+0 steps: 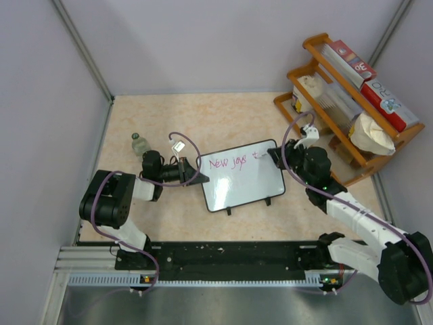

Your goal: Write a sentence on the whiteboard

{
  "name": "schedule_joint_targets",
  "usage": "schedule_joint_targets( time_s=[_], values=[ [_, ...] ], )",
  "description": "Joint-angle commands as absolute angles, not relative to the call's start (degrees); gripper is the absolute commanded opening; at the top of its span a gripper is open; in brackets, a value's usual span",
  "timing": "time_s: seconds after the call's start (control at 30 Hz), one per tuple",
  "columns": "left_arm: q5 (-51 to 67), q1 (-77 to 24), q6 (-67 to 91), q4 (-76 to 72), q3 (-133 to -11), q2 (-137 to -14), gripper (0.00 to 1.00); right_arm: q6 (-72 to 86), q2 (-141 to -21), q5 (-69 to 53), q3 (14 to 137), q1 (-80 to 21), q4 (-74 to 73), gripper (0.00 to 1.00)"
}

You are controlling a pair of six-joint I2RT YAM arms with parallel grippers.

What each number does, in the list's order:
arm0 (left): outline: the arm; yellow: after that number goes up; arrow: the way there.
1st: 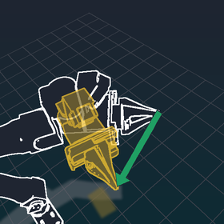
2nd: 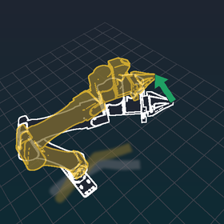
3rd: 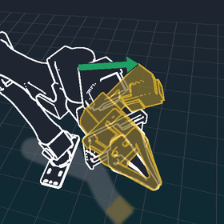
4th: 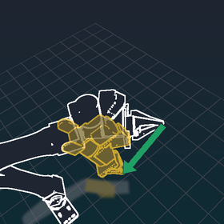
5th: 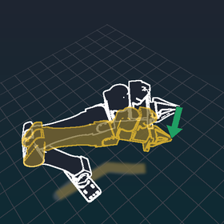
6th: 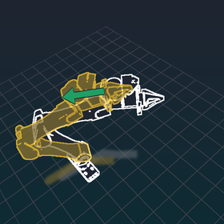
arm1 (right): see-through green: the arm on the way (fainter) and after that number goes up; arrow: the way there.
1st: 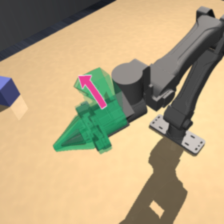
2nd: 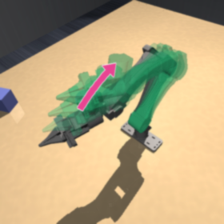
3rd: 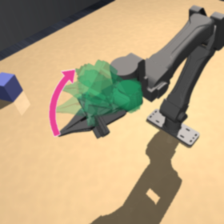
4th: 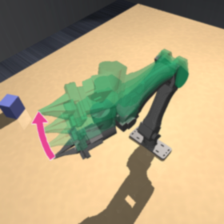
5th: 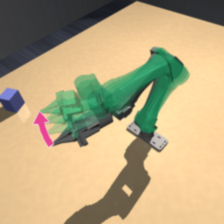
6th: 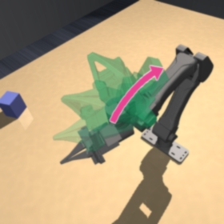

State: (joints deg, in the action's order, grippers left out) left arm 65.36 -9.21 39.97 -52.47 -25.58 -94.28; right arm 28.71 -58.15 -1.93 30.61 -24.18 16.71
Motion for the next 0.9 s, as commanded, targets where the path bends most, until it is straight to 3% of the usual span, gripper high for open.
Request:
schedule_joint_targets(
  time_s=[0.0,0.87],
  values=[
    [65.0,-9.1,39.7,-54.2,-24.9,-94.9,0.00,28.2,-57.0,-1.9,29.4,-23.6,16.4,0.00],
    [65.0,-9.1,39.7,-54.2,-24.9,-95.0,0.00,27.3,-56.0,1.5,33.4,-23.6,14.2,0.00]
  ],
)
